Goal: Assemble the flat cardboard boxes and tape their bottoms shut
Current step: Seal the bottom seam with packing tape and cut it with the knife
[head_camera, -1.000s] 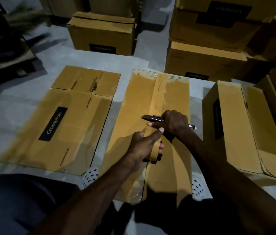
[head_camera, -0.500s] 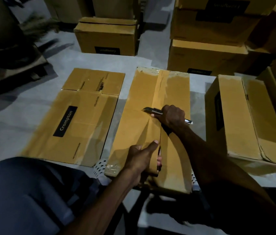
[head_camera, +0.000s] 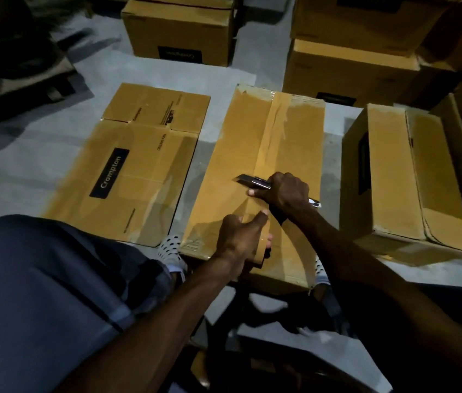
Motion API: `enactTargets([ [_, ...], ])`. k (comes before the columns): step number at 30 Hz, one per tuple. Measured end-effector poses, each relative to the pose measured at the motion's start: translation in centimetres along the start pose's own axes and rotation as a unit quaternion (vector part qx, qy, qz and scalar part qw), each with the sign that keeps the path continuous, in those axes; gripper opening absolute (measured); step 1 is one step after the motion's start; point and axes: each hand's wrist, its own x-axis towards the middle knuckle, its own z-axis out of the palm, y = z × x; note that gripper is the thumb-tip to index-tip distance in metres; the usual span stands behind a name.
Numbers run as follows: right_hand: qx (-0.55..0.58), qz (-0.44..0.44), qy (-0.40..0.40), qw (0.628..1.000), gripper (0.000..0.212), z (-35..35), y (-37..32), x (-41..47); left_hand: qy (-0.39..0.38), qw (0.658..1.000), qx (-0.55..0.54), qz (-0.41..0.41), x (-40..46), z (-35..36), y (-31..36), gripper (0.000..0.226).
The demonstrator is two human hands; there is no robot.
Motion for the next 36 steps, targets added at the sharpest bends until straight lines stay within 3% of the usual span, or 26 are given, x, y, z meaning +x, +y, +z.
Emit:
enactTargets([
  [6, 0.022, 0.0, 0.023, 0.999, 0.072, 0.5, 0.4, -0.4, -0.005, 0.997, 0.036, -0.063, -1.2, -1.0, -2.5, 0.056],
  [12, 0.029, -0.007, 0.029, 0.999, 0.074, 0.4, 0.2, -0.9, -0.019, 0.991, 0.059, -0.122, -2.6, -1.6, -4.5, 0.055],
  [19, 0.005, -0.013, 0.035, 0.999, 0.073, 0.4, 0.1, -1.0, -0.032, 0.993, -0.012, -0.113, -2.4, -1.4, -6.6, 0.053],
  [24, -0.021, -0.028, 0.082, 0.996, 0.075, 1.1, 0.6, -0.6, -0.025, 0.995, 0.087, -0.049, -1.1, -2.5, -9.3, 0.04],
  [28, -0.019, -0.006, 0.098, 0.995, 0.073, 0.5, 0.7, 1.1, -0.041, 0.995, 0.088, -0.006, 0.3, -1.9, -8.4, 0.039],
  [34, -0.048, -0.022, 0.102, 0.993, 0.068, -0.7, 1.6, 2.9, -0.029, 0.995, 0.083, 0.055, 3.7, 0.3, -7.3, 0.067],
  [36, -0.056, -0.036, 0.088, 0.994, 0.068, -0.8, 2.1, 2.6, -0.043, 0.993, 0.078, 0.072, 4.8, 0.9, -6.8, 0.061],
])
